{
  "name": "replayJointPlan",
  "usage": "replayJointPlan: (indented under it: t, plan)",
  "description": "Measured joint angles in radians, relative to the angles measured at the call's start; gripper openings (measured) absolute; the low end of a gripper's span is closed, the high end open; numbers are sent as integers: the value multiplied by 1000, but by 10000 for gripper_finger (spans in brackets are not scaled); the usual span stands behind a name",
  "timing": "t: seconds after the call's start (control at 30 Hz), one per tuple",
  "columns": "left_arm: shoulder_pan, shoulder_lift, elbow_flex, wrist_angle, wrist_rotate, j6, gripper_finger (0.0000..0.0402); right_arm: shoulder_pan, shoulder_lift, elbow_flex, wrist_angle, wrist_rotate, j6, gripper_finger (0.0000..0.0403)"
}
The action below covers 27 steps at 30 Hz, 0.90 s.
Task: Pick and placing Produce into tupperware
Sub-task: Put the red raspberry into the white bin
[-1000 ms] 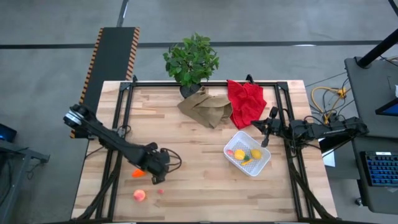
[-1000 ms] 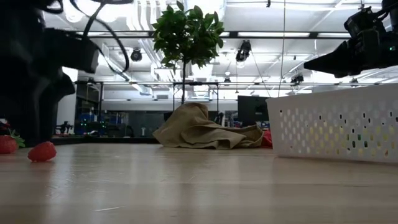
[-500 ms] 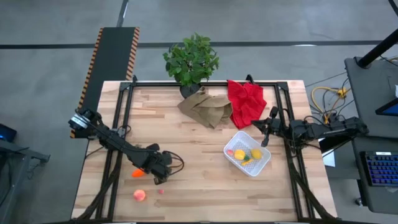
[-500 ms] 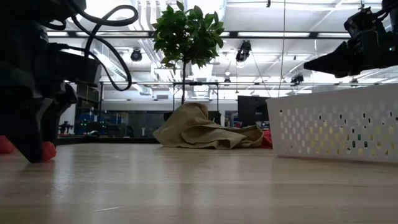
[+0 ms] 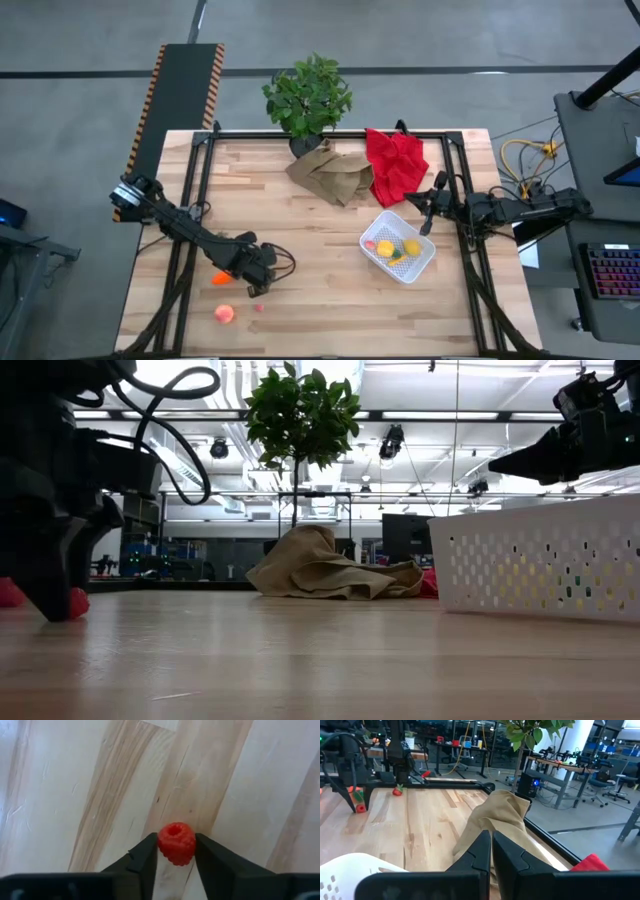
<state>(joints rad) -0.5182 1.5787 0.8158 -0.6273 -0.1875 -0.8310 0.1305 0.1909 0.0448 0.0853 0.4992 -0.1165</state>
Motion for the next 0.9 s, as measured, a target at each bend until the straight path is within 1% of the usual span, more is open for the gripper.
replayJointPlan:
  t: [0.13,0.27,0.33,0.47,0.6,0.7,0.8,0.9]
  plan:
    - [0,0,0,-1,-2,10,68,0,0,0,0,0,0,9]
    - [12,-1,4,1,-25,65,67,0,0,0,0,0,0,9]
    - [31,-3,2,36,-50,110,67,0,0,0,1,0,0,9]
    - [80,-5,3,211,-62,247,72,0,0,0,10,0,-12,9]
    - [156,-5,3,511,-57,461,71,0,0,0,16,0,-16,9]
    - [221,-4,10,693,-45,625,70,0,0,0,23,0,-16,9]
    - [291,-4,27,818,-1,731,70,0,0,0,23,0,-17,9]
    - [354,10,53,914,87,801,70,0,0,0,23,0,-23,9]
